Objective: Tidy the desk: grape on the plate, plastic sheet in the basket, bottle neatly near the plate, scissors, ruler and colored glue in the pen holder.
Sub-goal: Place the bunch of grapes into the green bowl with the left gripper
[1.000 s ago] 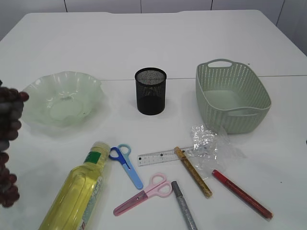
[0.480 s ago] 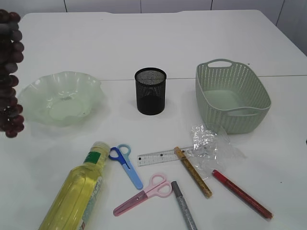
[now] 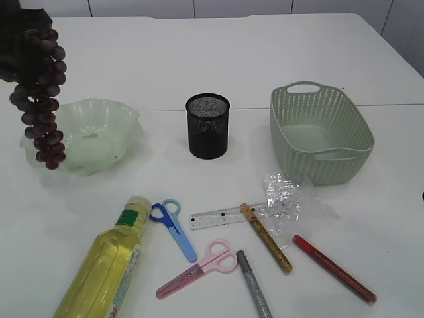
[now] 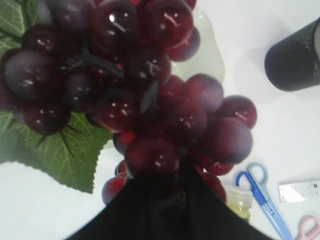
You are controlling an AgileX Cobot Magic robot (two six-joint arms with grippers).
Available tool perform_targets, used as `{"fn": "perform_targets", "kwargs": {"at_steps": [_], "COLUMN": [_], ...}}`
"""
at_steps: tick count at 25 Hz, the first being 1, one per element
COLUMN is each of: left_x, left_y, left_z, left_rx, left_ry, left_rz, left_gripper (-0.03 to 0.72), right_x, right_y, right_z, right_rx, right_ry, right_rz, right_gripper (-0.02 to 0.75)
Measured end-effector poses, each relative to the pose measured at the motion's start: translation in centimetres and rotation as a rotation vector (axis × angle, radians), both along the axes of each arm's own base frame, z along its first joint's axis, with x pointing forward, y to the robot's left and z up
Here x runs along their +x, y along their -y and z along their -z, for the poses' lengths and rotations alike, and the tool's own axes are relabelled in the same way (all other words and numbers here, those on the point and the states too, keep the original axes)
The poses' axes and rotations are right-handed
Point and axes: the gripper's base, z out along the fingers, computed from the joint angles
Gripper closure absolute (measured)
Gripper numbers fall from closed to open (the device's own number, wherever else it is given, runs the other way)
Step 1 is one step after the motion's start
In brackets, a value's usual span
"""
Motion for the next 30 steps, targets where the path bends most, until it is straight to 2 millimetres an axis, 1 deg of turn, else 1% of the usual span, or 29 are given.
{"fn": "perform_targets", "kwargs": {"at_steps": [3, 8, 11, 14, 23, 25, 30], "left_x": [1.9, 4.4, 5.6, 6.6, 8.3, 8.5, 8.8], "left_y": [0.2, 0.3, 0.1, -0.2, -0.1, 0.0, 0.0], "left_z": [1.0, 2.2, 3.5, 5.2, 9.3, 9.9, 10.5], "left_rx": [0.011, 0.048, 0.075, 0.082, 0.083, 0.077, 0.076], "left_ry": [0.011, 0.042, 0.038, 0.022, -0.029, -0.037, -0.035], "left_rz": [-0.001, 0.001, 0.0, -0.007, -0.012, -0.013, -0.013], "left_gripper": [0.608, 0.608, 0.608, 0.608, 0.608, 0.608, 0.607], "right_x": [0.0, 0.0, 0.0, 0.0, 0.0, 0.0, 0.0], "right_y": [0.0, 0.0, 0.0, 0.0, 0.0, 0.0, 0.0], "right_z": [0.0, 0.0, 0.0, 0.0, 0.0, 0.0, 0.0], "right_rx": [0.0, 0.0, 0.0, 0.0, 0.0, 0.0, 0.0], "right_ry": [0.0, 0.0, 0.0, 0.0, 0.0, 0.0, 0.0], "right_rz": [0.0, 0.0, 0.0, 0.0, 0.0, 0.0, 0.0], "right_gripper": [0.206, 0.206, 0.206, 0.206, 0.206, 0.206, 0.206]}}
